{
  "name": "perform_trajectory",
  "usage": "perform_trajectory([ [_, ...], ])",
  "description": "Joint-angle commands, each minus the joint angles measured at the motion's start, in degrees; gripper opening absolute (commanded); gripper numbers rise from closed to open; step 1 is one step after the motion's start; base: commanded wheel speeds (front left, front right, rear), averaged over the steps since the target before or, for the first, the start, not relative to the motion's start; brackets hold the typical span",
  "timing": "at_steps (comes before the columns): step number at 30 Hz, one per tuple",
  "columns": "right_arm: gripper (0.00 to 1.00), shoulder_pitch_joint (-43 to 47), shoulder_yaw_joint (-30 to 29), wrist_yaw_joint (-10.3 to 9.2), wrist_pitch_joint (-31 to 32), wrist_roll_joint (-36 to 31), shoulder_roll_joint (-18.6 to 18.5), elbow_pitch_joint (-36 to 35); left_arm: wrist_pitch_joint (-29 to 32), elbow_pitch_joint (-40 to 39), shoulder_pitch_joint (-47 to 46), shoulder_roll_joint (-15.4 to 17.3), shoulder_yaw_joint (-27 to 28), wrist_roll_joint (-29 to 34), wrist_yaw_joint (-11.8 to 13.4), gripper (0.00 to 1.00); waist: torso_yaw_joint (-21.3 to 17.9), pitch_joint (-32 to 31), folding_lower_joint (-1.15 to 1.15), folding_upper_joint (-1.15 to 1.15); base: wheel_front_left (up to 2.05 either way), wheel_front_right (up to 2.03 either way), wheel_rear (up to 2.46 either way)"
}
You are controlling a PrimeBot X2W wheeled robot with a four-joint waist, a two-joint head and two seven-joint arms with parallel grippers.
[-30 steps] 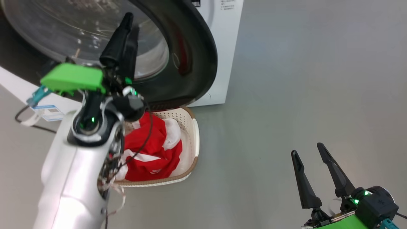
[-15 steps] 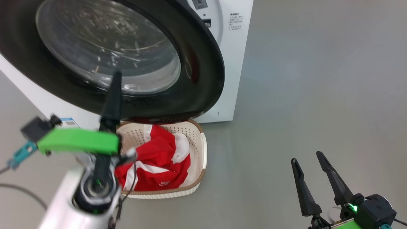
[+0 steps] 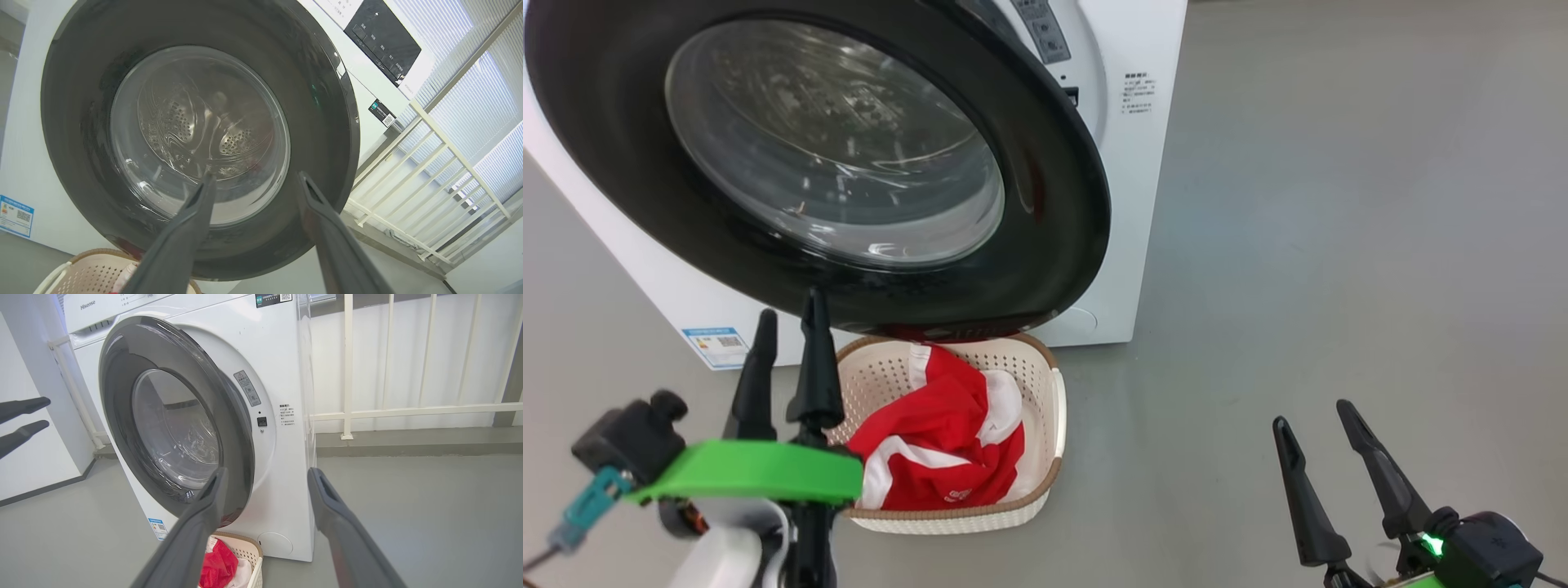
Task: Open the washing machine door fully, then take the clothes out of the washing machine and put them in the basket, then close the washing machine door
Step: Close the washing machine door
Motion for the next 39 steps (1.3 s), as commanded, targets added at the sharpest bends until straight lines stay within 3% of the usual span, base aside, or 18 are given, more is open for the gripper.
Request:
perform_trajectory([
  [1,1.0,-0.23,1.24,0.09,-0.68,1.0,-0.26,-1.38,-0.66,-2.49,-0.08,1.23,2.62,3.75,1.01,1.0,0.23,-0.43,0.0,0.0,0.0,0.0,0.0],
  [6,1.0,0.29,1.13,0.09,-0.68,1.08,-0.26,-1.38,-0.67,-3.94,3.83,0.33,3.52,15.05,1.96,1.0,0.52,-1.47,0.0,0.0,0.0,0.0,0.0],
  [15,1.0,1.33,0.54,0.09,-0.69,1.42,-0.26,-1.71,-0.68,-2.89,9.76,-1.45,4.24,26.38,2.84,1.0,1.21,-2.49,0.0,0.0,0.0,0.0,0.0],
  [29,1.0,2.65,-0.28,0.09,-0.69,1.41,-0.26,-1.56,-0.68,0.57,13.75,-6.08,7.28,36.93,-0.23,1.0,1.11,-3.89,0.0,0.0,0.0,0.0,0.0],
  [39,1.0,3.27,-1.08,0.09,-0.69,1.75,-0.26,-1.39,-0.69,2.84,14.27,-5.23,7.09,43.31,-4.54,1.0,0.89,-3.84,0.0,0.0,0.0,0.0,0.0],
])
